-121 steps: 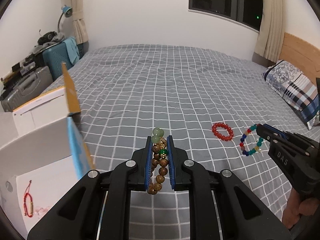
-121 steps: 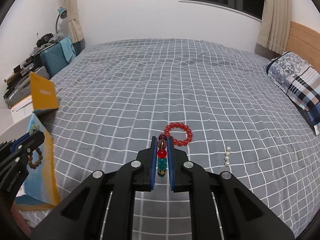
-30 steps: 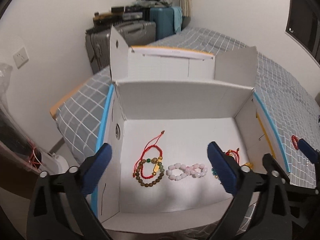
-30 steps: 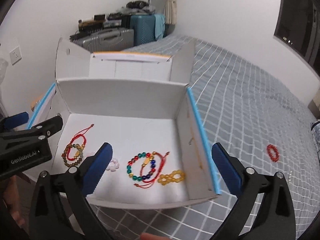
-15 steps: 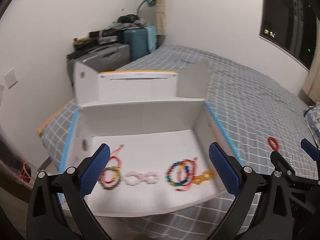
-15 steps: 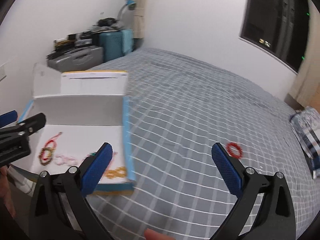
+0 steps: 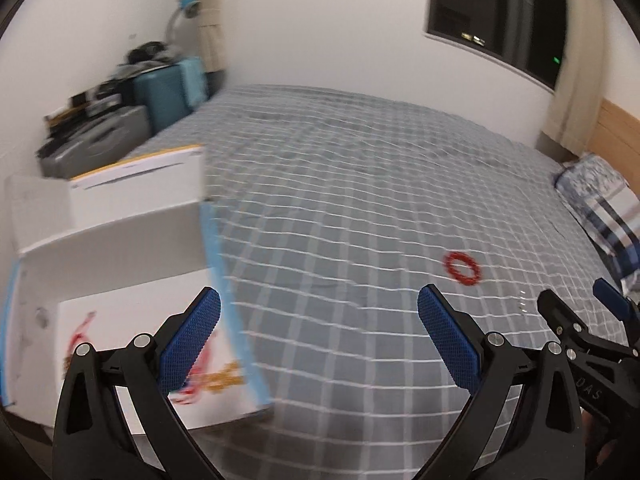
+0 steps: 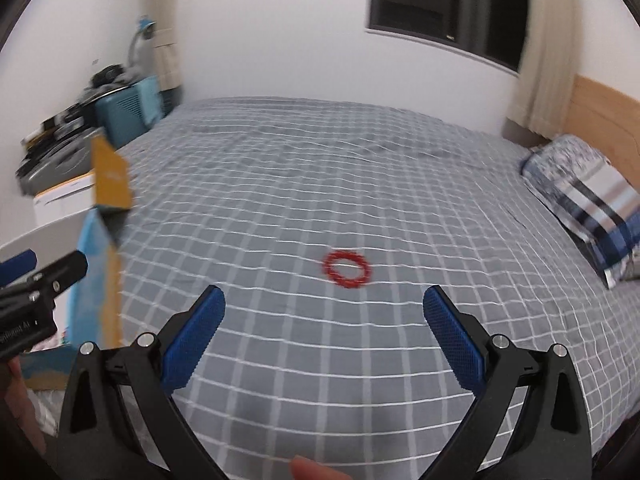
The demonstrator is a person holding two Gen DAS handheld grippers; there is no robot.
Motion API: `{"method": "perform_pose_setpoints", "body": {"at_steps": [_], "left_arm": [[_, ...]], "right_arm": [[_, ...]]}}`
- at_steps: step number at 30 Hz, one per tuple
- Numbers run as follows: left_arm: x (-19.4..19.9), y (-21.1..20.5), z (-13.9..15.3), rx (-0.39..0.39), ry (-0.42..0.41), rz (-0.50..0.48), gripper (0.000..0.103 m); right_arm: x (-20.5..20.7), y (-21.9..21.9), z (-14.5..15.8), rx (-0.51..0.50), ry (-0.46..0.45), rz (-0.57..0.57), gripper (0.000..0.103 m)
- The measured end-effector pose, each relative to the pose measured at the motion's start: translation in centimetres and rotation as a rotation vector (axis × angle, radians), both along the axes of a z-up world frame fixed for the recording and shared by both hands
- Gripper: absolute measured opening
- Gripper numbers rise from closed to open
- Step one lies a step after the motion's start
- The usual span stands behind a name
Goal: Organize jewelry
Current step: 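Move both tools back over the red bead and pearl bracelets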
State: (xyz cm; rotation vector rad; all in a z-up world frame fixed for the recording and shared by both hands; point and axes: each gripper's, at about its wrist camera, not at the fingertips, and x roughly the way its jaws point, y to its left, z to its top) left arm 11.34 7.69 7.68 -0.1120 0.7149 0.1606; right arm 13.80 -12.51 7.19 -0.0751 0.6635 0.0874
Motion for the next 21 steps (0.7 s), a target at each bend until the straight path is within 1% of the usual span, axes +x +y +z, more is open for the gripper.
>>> {"method": "perform_pose_setpoints", "body": {"at_steps": [7, 10, 13, 15, 17, 18, 21], "left_arm": [[5.2, -7.2, -2.1, 0.022, 0.030, -0.105, 0.097], [8.5, -10.1, -3.7, 0.020, 0.062, -0.146, 0.097], [11.6, -12.3, -5.1, 0.038, 0.095, -0.173, 0.097], [14.0, -13.6, -6.5, 0.052, 0.118, -0.184, 0.097], [15.8, -14.2, -7.7, 0.053, 0.132, -0.191, 0.097], [16.7, -14.4, -8.3, 0.053, 0.143, -0.193, 0.097], [19.4, -14.9, -10.4, 0.044, 0.182, -0.193, 0.097]], "right_arm": [[3.7, -8.0, -3.1, 0.074, 0.049, -0.105, 0.095], [6.0, -10.7, -4.8, 0.094, 0.087, -0.123, 0.095], [8.7, -12.5, -6.6, 0.096, 0.137, -0.127, 0.095], [10.2, -13.5, -7.8, 0.103, 0.163, -0.133, 0.095], [11.7, -14.3, -9.1, 0.116, 0.196, -0.138, 0.095], [12.7, -14.6, -9.8, 0.107, 0.209, -0.145, 0.095], [14.0, -14.8, -10.9, 0.100, 0.227, -0.143, 0.095]]}}
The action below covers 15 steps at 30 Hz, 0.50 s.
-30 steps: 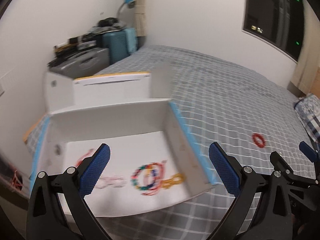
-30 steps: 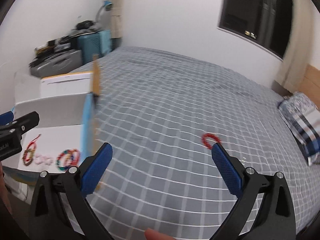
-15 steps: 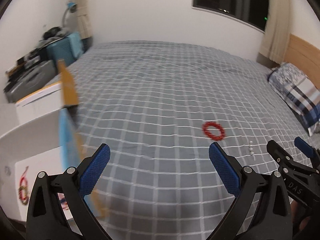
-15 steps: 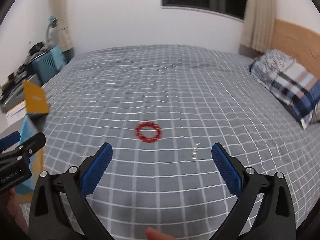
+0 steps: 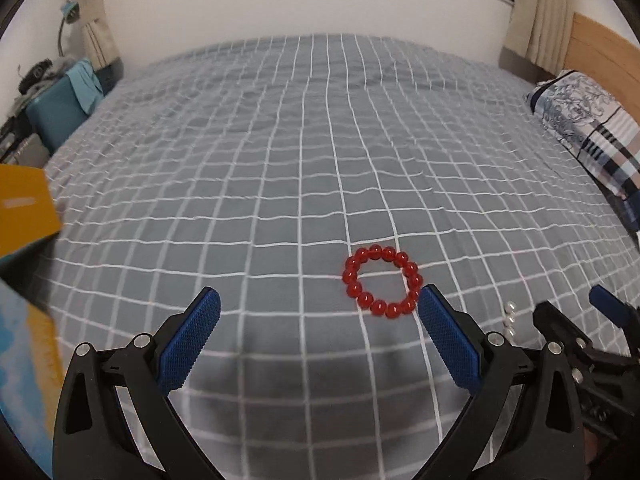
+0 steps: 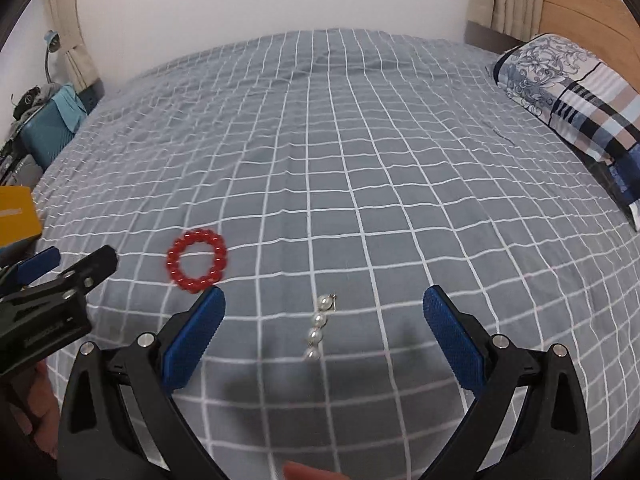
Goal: Organize jewelry
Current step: 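Move both tools back over the red bead and pearl bracelets, then grasp the red bead bracelet with the left tool while the right tool grasps the pearl strand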
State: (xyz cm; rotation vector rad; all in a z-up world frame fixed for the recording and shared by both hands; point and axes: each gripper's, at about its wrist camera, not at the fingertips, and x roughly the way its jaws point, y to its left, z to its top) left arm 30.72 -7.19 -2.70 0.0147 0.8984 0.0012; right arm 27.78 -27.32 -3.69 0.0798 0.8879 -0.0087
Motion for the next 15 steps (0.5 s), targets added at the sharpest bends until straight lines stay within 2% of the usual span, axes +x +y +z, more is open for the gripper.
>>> {"method": "perform_pose_setpoints", "body": {"at_steps": [4, 6, 10, 15], "left_arm": [[2.7, -0.3, -1.9, 0.000, 0.001, -0.012, 0.097], [4.1, -0.3, -3.3, 0.025, 0.011, 0.008, 0.097], [5.6, -0.9, -5.0, 0.034, 0.022, -0.012, 0.097], [6.9, -0.9, -6.6, 0.035, 0.045, -0.014, 0.094]], "right_arm": [[1.5, -0.4, -1.6, 0.047, 0.035, 0.011, 0.095], [2.1, -0.5, -2.4, 0.068, 0.053, 0.020, 0.095], [2.9, -1.0, -3.8, 0.068, 0.082, -0.005, 0.095], [3.2, -0.7, -5.1, 0.060, 0.113, -0.006, 0.077]]}}
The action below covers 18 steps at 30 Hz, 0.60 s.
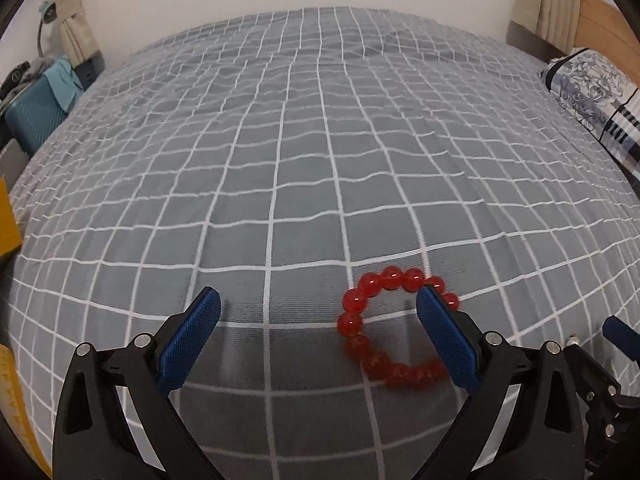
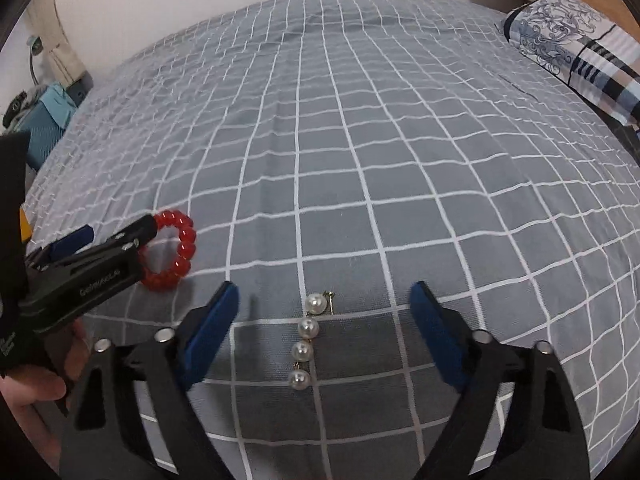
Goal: Organize jewelry
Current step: 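Grasp the red bead bracelet with the left tool while the right tool grasps the pearl strand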
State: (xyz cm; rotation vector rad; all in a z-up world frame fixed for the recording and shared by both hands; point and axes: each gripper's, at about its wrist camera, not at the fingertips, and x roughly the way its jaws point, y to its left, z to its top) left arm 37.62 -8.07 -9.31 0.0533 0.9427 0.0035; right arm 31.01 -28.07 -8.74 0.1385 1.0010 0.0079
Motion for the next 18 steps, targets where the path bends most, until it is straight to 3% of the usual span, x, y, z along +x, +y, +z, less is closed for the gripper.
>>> {"method": "perform_pose_setpoints", "body": {"at_steps": [7, 12, 13, 14, 16, 18], "left_arm": [[0.7, 0.8, -1.4, -0.015, 0.045, 0.016, 0.073], [0.5, 0.5, -1.0, -0.020, 0.074, 0.014, 0.024], [0.4, 0.4, -0.9, -0.011, 0.076, 0.014, 0.018], [0.3, 0.3, -0.8, 0.003, 0.075, 0.015, 0.016], [0.2, 0.5, -0.6, -0.006, 0.077, 0.016, 0.015], [0.1, 0.6, -0.3, -0.015, 0.070, 0.015, 0.014]], "right_arm": [[0.1, 1.0, -1.5, -0.034, 0.045, -0.001, 0.060], [0.1, 0.5, -1.7, -0.021, 0.056, -0.035, 0.040], [0.1, 0.4, -1.7, -0.012, 0.058, -0.037, 0.033], [0.1, 0.2, -1.7, -0.002, 0.060, -0.039, 0.022], [0.0, -0.1, -1.5, 0.007, 0.061, -0.050, 0.010], [0.0, 0.0, -1.3, -0.003, 0.057, -0.045, 0.010]]}}
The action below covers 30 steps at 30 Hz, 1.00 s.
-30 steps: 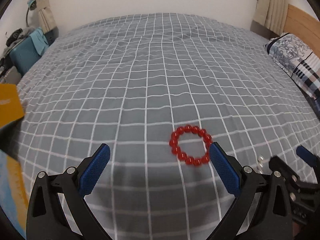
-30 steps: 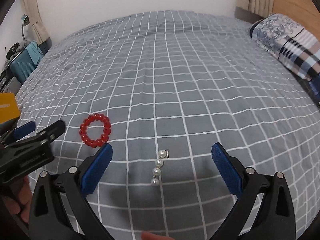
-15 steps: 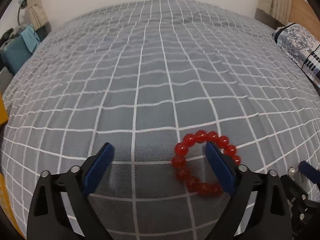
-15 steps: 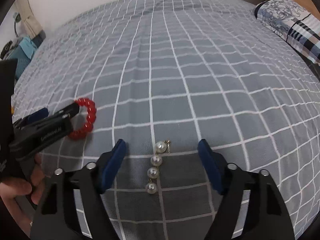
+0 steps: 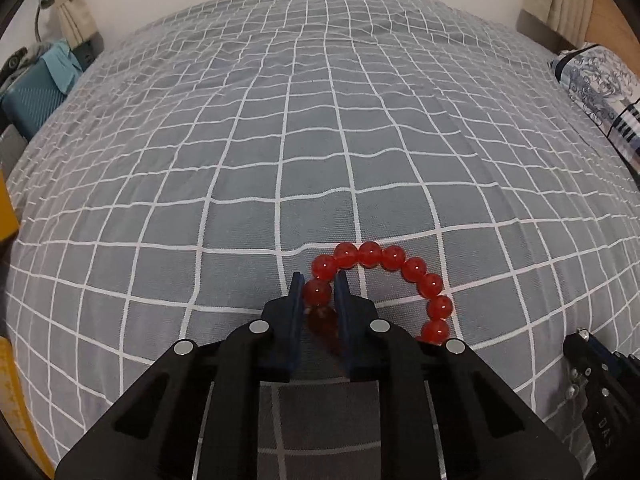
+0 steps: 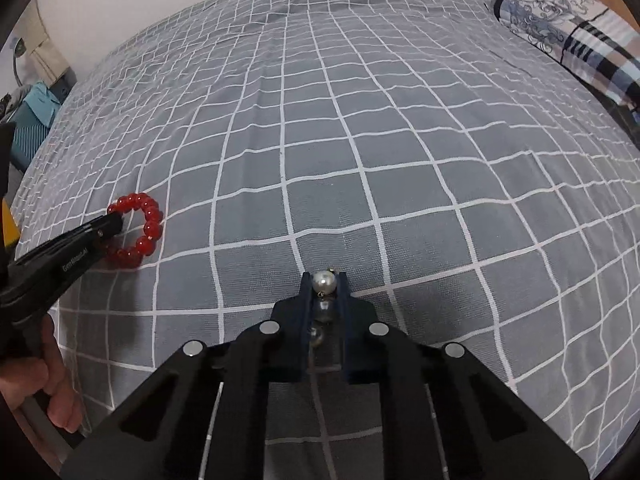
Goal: Organize jewelry
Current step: 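Grasp the red bead bracelet with the left tool while the right tool grasps the pearl strand, then carry both held bracelets over the white cardboard box with both tools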
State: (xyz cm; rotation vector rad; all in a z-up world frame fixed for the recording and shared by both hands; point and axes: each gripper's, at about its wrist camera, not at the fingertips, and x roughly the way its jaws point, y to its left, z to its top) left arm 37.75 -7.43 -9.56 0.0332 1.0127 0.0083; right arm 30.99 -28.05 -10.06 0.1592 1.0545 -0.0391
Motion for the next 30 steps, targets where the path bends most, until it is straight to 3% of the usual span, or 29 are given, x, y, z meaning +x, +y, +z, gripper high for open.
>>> {"method": "perform_pose_setpoints", "body": {"at_steps": [4, 19, 30], "left_arm": [[-0.4, -0.1, 0.9, -0.036, -0.027, -0.020, 0.013], [-2.3, -1.6, 4.5, -0.061, -0.112, -0.063, 0.013], [-4.5, -2.7, 7.5, -0.051, -0.206, -0.080, 0.013]], "right_arm": [[-0.2, 0.3, 0.2, -0.018, -0.009, 0.004, 0.010], [-1.1, -0.2, 2.5, -0.019, -0.088, -0.026, 0.010], [-2.5, -0.2, 5.2, -0.077, -0.174, -0.048, 0.011]]}}
